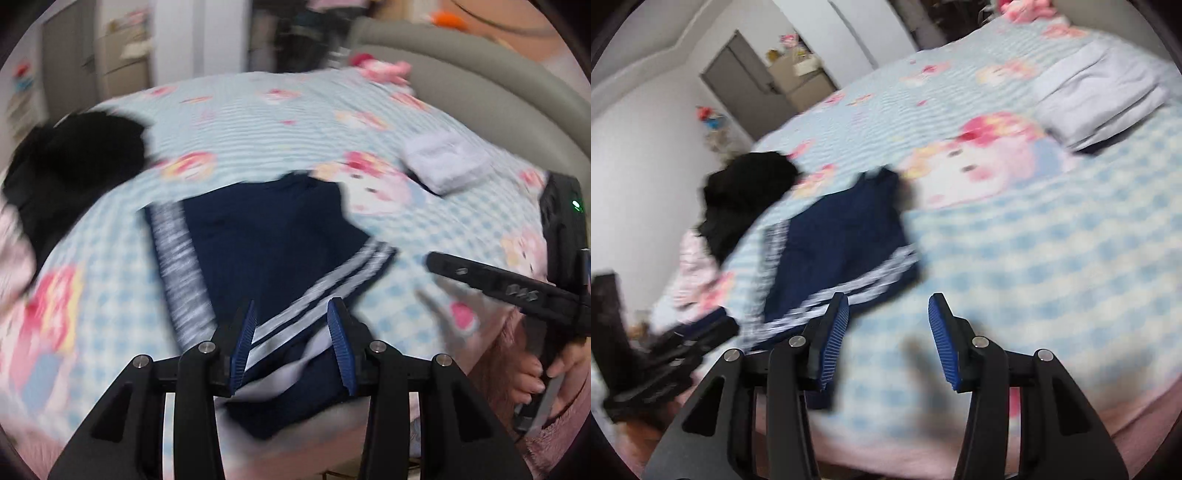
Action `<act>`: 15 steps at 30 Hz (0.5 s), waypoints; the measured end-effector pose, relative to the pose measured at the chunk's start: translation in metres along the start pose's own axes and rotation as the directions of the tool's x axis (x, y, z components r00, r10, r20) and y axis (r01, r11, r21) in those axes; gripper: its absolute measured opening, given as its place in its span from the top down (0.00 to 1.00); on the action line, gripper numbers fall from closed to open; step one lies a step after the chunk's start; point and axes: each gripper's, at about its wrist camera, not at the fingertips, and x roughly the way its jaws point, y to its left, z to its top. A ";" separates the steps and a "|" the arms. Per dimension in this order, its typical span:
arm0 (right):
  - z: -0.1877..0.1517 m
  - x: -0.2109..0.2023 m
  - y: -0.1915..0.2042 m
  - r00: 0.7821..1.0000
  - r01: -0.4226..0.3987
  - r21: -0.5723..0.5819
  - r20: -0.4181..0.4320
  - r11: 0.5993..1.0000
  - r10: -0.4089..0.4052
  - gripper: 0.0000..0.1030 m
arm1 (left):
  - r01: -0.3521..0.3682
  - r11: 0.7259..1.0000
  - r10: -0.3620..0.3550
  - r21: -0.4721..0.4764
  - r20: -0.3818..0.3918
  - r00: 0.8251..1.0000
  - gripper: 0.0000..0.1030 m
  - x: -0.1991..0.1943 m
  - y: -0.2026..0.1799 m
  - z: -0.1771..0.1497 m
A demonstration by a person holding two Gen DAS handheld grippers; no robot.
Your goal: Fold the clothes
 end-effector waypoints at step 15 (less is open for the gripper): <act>0.002 0.022 -0.049 0.991 0.126 0.072 -0.051 0.989 -0.122 0.54 | 0.081 0.995 -0.074 0.051 -0.126 0.989 0.95 0.106 -0.056 0.023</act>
